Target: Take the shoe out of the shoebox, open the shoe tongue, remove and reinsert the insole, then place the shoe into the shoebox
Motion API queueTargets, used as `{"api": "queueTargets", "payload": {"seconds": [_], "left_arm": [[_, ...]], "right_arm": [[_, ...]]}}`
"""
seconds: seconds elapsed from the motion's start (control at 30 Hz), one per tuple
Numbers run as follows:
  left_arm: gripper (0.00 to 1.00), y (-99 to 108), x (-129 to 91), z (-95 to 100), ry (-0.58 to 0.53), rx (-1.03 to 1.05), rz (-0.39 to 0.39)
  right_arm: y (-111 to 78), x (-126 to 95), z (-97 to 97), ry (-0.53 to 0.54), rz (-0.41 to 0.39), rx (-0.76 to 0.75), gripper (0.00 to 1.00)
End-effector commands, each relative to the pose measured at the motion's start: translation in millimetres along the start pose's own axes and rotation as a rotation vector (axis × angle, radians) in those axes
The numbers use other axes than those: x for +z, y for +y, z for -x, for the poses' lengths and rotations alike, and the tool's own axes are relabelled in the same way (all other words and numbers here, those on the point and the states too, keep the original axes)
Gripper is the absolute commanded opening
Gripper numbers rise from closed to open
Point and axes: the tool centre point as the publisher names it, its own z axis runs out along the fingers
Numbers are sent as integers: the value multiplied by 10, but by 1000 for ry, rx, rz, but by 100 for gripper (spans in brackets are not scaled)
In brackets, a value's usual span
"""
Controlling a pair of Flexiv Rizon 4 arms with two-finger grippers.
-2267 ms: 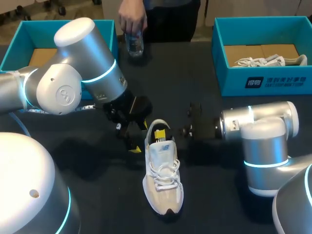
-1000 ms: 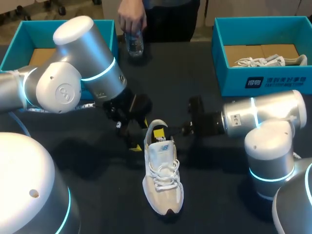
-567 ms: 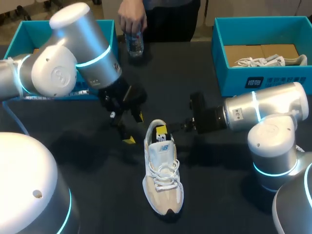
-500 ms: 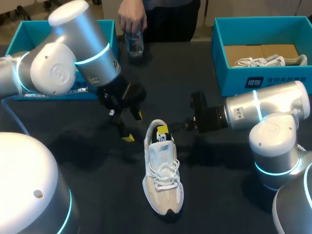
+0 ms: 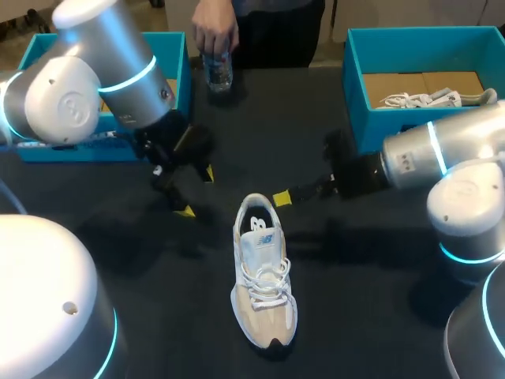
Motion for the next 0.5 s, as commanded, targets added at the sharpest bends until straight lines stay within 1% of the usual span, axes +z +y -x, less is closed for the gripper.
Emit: {"api": "queueTargets", "payload": {"seconds": [0.03, 0.13, 0.3, 0.5], "left_arm": [[100, 84, -213, -40, 4, 17, -10], [100, 143, -323, -29, 19, 37, -19], [100, 213, -527, 5, 46, 70, -36], [100, 283, -694, 68, 40, 64, -21]], "right_arm": [[52, -232, -47, -21, -66, -2, 47], [86, -289, -48, -34, -87, 2, 47], [172, -379, -49, -75, -145, 36, 48], [293, -453, -21, -139, -221, 128, 47]]}}
